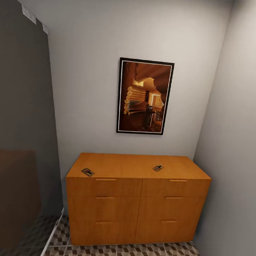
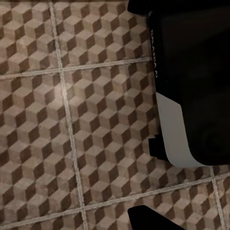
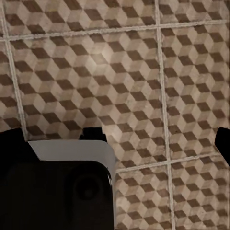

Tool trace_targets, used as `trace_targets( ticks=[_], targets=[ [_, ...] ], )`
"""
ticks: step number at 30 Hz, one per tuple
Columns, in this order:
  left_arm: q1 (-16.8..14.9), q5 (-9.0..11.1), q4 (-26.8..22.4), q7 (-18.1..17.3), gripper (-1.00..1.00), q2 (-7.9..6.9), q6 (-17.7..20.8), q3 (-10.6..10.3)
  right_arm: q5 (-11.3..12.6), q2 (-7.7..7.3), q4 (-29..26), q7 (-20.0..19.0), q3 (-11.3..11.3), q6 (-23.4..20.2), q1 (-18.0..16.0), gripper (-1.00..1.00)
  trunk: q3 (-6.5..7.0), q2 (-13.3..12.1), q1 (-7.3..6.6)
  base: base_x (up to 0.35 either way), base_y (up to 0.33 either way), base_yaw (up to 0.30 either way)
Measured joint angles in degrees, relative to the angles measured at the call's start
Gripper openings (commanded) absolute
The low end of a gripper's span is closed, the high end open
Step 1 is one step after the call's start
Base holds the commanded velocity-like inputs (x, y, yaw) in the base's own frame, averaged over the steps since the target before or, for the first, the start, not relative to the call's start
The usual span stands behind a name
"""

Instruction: Take the four mousetraps from the cabinet in the bathroom and place them on the bathroom floor. Make sure all four end up on the same floor surface, and ensure that at least two of them are either under or directly next to the same bathroom sink.

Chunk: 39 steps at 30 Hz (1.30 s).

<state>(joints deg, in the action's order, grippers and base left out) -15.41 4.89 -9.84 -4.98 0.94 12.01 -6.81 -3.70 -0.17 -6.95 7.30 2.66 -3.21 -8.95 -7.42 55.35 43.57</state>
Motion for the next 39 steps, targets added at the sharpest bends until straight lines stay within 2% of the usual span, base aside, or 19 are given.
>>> trace_targets(
  ticks=[7,13,19,25,26,27,29,30,34,35,39],
  targets=[
    [0.0,0.0,-10.1,-0.1,1.0,0.27,10.6,0.0,-0.6,-0.32,-18.0,0.1,0.2,-15.2,0.0,1.0,0.0,0.0,0.0,0.0,0.0,0.0],
    [0.0,0.0,-16.4,-0.2,1.0,0.39,15.9,-0.1,-0.5,-0.58,-31.6,0.0,0.5,-25.6,0.0,1.0,0.0,0.0,0.0,0.0,0.0,0.0],
    [0.0,0.0,-21.7,-0.2,1.0,0.44,20.1,-0.3,-0.4,-0.81,-40.3,-0.1,0.6,-32.5,0.0,1.0,0.0,0.0,0.0,0.0,0.0,0.0],
    [0.0,0.1,-29.8,-0.2,1.0,0.41,26.2,-0.4,-0.7,-0.9,-49.4,0.0,0.7,-38.6,0.0,1.0,0.0,0.0,0.0,0.0,0.0,0.0],
    [0.0,0.1,-29.9,-0.2,1.0,0.41,26.3,-0.4,-0.6,-0.9,-49.5,0.0,0.7,-38.6,0.0,1.0,0.0,0.0,0.0,0.0,0.0,0.0],
    [0.0,0.1,-32.9,-0.2,1.0,0.41,28.9,-0.4,-0.7,-0.9,-52.5,0.0,0.7,-41.1,0.0,1.0,0.01,0.0,-0.01,0.0,0.0,0.0],
    [0.0,0.1,-34.7,-0.2,1.0,0.4,30.5,-0.4,-0.7,-0.89,-54.3,0.0,0.8,-42.7,0.0,1.0,0.0,0.0,0.0,0.0,0.0,0.0],
    [0.0,0.1,-38.0,-0.3,1.0,0.4,33.5,-0.4,-0.7,-0.89,-57.4,-0.1,0.8,-45.5,0.0,1.0,0.01,0.0,-0.01,0.0,0.0,0.0],
    [0.0,0.1,-45.4,-0.3,1.0,0.39,39.5,-0.5,-0.5,-0.9,-63.6,-0.1,0.9,-50.7,0.0,1.0,0.0,0.0,-0.01,0.0,0.0,0.0],
    [0.1,0.1,-45.4,-0.3,1.0,0.39,39.6,-0.5,-0.5,-0.9,-63.6,-0.1,0.9,-50.8,0.0,1.0,0.0,0.0,0.0,0.0,0.0,0.0],
    [0.0,0.3,-52.2,-0.3,1.0,0.44,44.2,-0.5,-0.6,-0.93,-68.6,-0.1,0.9,-54.5,0.0,1.0,0.0,0.0,0.0,0.0,0.0,0.0]
  ],
)
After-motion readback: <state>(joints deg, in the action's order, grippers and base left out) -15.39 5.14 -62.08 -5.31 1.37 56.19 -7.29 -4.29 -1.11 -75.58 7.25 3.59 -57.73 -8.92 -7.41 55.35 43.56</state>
